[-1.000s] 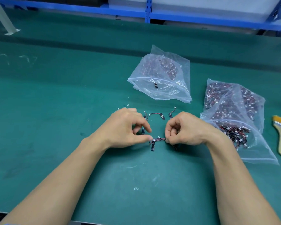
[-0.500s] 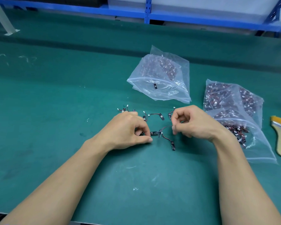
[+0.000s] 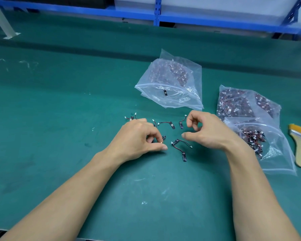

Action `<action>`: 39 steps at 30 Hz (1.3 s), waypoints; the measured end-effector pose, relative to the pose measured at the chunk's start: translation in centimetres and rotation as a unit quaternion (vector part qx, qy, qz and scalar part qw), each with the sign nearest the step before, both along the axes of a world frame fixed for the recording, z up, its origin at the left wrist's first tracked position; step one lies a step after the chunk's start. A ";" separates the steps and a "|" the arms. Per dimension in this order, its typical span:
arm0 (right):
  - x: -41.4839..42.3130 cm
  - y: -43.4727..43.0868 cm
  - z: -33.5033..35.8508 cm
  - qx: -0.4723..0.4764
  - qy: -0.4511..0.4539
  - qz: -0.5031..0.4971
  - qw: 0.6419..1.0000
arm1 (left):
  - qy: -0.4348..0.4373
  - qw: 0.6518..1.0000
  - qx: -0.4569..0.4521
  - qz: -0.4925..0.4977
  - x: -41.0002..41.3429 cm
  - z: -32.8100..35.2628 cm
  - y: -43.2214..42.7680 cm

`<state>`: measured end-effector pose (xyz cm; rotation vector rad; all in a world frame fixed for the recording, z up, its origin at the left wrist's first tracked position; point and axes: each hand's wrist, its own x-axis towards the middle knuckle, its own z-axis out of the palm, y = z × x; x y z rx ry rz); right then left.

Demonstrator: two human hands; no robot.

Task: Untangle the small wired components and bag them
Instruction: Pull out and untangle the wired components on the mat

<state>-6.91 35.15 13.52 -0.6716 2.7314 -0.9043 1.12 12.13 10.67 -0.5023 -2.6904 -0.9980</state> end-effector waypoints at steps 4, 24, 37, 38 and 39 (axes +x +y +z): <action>0.6 -0.9 0.1 0.000 -0.003 0.073 0.997 | 0.020 1.000 0.006 -0.003 0.2 0.2 0.0; 0.9 -3.8 0.2 -0.407 -0.171 -0.059 0.895 | 0.083 0.984 0.102 0.123 0.0 0.7 -1.0; -0.3 -3.8 -1.2 -0.365 -0.001 -0.152 0.919 | 0.062 0.986 0.104 0.112 -0.2 0.7 -2.1; -0.2 -3.7 -1.2 -0.344 0.021 -0.150 0.927 | 0.053 0.991 0.084 0.093 -0.1 0.7 -2.2; -0.2 -3.5 -1.1 -0.318 0.037 -0.145 0.936 | 0.046 0.995 0.057 0.072 0.0 0.7 -2.1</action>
